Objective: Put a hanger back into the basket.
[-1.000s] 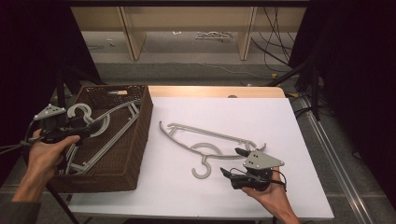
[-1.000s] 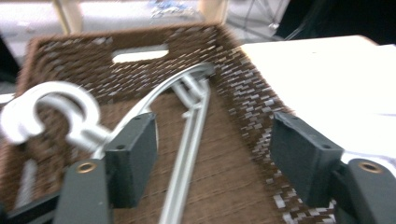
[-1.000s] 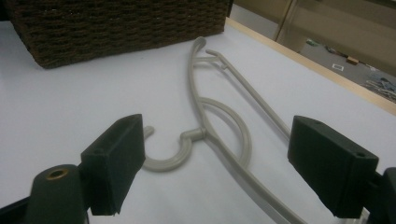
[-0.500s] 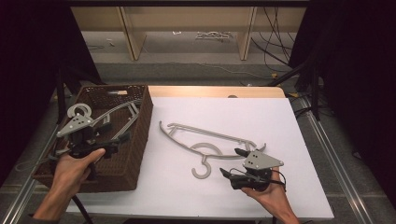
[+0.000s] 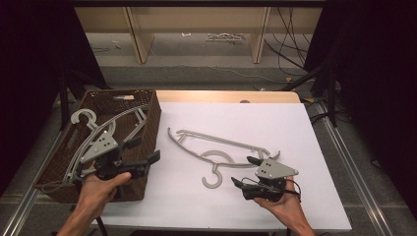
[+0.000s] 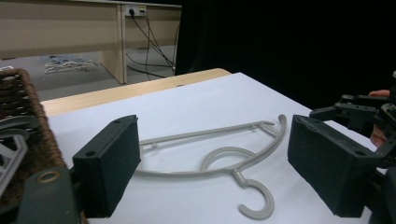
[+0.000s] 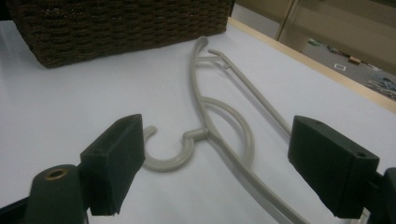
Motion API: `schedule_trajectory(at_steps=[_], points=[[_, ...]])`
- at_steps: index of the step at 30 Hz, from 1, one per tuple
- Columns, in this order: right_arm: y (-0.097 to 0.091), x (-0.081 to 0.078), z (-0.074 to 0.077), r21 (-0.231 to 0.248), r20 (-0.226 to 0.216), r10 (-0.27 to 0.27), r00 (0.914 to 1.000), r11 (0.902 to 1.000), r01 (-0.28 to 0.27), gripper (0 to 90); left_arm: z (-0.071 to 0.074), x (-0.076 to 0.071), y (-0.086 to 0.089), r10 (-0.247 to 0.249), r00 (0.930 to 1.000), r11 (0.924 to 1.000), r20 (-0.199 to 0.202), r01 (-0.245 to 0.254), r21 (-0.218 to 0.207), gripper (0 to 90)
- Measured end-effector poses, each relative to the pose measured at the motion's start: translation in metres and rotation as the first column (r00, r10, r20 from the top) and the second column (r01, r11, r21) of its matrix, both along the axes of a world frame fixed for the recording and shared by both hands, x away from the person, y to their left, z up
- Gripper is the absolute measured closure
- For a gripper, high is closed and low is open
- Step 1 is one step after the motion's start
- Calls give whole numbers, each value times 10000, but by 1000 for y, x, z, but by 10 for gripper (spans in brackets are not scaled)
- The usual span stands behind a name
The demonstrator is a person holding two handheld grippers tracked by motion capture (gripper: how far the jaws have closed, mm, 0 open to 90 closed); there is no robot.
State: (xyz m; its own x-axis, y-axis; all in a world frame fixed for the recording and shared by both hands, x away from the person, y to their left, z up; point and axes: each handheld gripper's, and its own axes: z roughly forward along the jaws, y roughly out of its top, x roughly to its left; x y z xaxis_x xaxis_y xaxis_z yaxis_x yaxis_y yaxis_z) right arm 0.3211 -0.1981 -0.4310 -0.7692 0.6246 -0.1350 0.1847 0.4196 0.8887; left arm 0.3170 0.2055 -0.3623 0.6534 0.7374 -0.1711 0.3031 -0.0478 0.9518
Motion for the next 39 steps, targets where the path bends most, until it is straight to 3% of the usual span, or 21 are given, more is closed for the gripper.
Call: schedule_trajectory(at_steps=[4,11,17,21,24,26,29,35,37,39], points=[[0,0,0,4,-28,7,10000,10000,-7,198,-5,-5,-7,-248,9993,9996,291,252,-131,172],[0,0,0,9,9,42,10000,10000,-42,198,-21,-12,-16,-377,9967,9993,721,375,41,174],[0,0,-1,-1,12,116,9999,9999,-116,197,-39,-19,-24,-663,9950,9978,747,658,100,173],[0,0,-1,80,35,62,10000,9999,-63,196,-45,-22,-26,-676,9941,9973,844,647,360,170],[0,0,0,48,32,110,9999,9999,-110,195,-52,-23,-23,-422,9945,9985,954,386,393,169],[-1,0,0,21,86,120,9999,9999,-120,195,-56,-24,-20,-391,9946,9986,959,353,406,168],[-2,0,0,72,69,112,9999,9999,-113,195,-62,-25,-19,-518,9968,9987,614,515,51,165],[-4,0,-1,-7,50,48,10000,10000,-48,195,-73,-29,-26,-943,9939,9950,564,922,394,164],[-4,-1,-1,-23,41,41,10000,10000,-41,194,-75,-30,-29,-838,9954,9960,457,823,336,164],[-5,-1,-1,10,49,39,10000,10000,-39,195,-76,-30,-30,-960,9932,9944,656,928,503,164]])
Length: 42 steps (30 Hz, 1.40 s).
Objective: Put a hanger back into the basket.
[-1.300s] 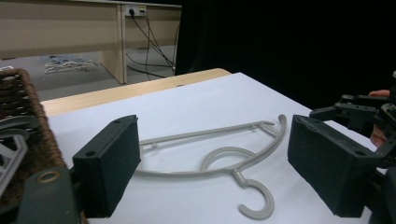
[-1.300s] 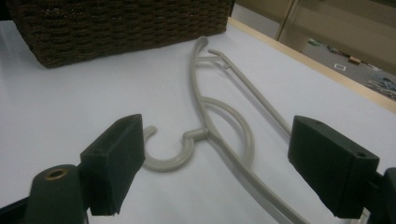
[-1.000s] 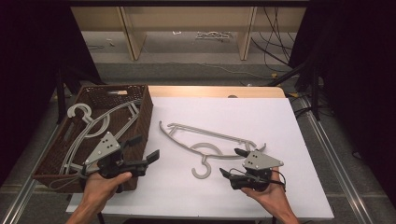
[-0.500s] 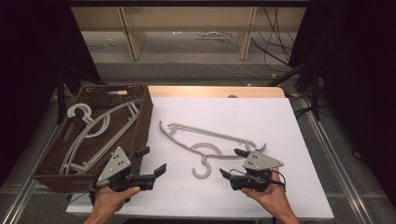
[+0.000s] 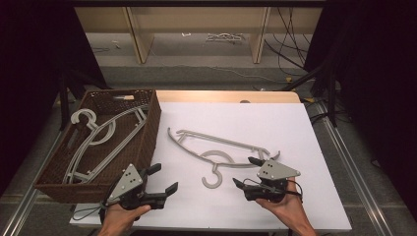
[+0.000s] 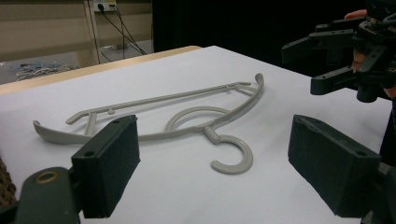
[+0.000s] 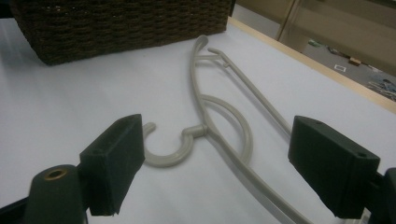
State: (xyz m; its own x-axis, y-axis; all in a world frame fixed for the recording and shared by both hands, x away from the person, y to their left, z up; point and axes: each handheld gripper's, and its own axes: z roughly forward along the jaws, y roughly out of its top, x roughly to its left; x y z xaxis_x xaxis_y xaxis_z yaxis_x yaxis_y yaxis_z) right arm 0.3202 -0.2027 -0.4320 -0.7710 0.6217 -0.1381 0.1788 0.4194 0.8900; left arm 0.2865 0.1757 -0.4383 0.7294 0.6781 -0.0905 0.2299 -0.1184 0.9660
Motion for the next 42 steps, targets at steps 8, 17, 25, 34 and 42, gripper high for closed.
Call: schedule_trajectory(at_steps=[8,17,25,34,42], points=[[-6,7,-3,-218,-224,-145,9996,9997,140,190,-1,-1,0,94,9994,9995,333,-104,312,164],[-6,37,-9,-1889,-1428,99,9897,9813,-370,178,-1,1,4,214,9991,9994,377,-225,280,164],[6,71,-14,-3224,-2366,450,9706,9387,-1222,238,-1,2,4,207,9992,9993,354,-218,308,164],[27,104,-21,-4317,-3447,694,9361,8739,-2237,373,-1,2,3,108,9994,9994,321,-119,319,164],[30,116,-31,-4350,-4247,230,9051,8715,-2262,475,0,1,2,-73,9991,9993,419,58,360,164]])
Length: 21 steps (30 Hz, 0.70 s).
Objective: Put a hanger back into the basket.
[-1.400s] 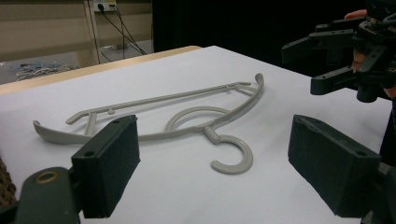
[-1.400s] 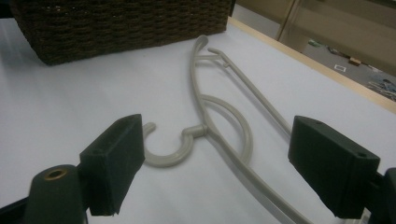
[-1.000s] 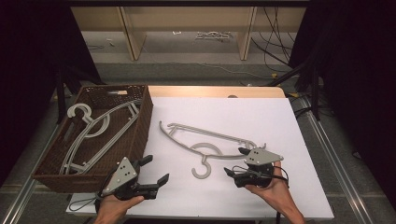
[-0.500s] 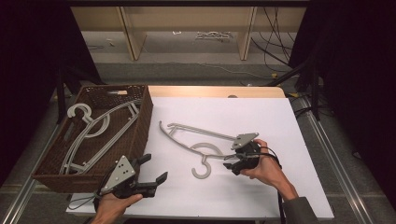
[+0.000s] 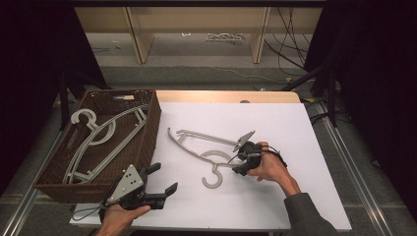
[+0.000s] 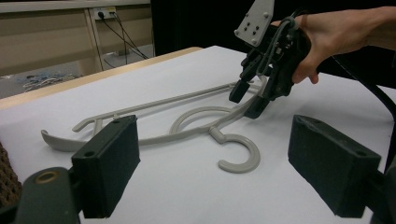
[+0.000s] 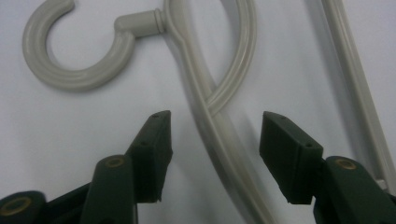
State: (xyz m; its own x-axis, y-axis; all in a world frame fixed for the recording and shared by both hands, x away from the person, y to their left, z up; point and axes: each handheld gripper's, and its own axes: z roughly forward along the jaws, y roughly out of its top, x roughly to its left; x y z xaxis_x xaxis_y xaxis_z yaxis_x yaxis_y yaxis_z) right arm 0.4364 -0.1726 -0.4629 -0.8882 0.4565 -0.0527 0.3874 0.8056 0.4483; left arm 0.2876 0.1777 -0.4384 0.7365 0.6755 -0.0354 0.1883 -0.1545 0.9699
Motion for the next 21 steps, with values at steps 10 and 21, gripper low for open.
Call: schedule_trajectory(at_steps=[10,21], points=[[-2,6,-2,41,-667,72,9977,10000,-70,612,-1,0,-1,103,9998,9999,-153,-105,-118,165],[5,9,0,-533,-829,144,9965,9984,-188,634,0,2,-2,15,10000,10000,1,-15,52,166]])
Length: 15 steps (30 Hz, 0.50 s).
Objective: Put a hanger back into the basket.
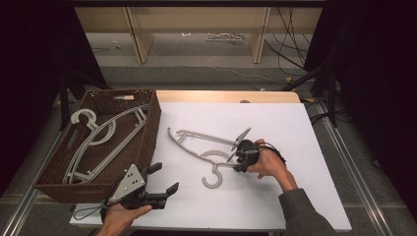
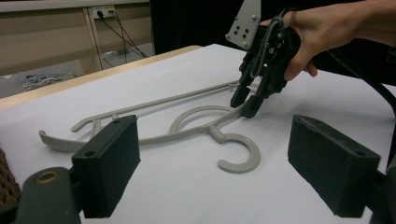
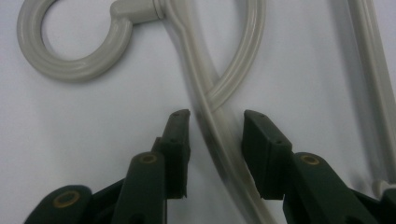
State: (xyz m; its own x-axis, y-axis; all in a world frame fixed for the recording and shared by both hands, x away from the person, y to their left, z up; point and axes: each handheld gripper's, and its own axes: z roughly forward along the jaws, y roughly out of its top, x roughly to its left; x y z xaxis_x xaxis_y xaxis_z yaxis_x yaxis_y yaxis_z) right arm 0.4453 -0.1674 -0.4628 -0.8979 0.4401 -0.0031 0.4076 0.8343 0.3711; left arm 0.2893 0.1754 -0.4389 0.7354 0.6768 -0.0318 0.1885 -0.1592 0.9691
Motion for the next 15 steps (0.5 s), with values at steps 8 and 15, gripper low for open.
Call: schedule_trajectory(at_steps=[8,15], points=[[5,-1,1,-300,9,420,9991,9987,-419,715,-1,2,-3,62,10000,10000,-74,-62,-24,169],[8,-2,2,-555,35,787,9969,9954,-784,751,-1,2,-4,26,10000,10000,-64,-27,-55,171]])
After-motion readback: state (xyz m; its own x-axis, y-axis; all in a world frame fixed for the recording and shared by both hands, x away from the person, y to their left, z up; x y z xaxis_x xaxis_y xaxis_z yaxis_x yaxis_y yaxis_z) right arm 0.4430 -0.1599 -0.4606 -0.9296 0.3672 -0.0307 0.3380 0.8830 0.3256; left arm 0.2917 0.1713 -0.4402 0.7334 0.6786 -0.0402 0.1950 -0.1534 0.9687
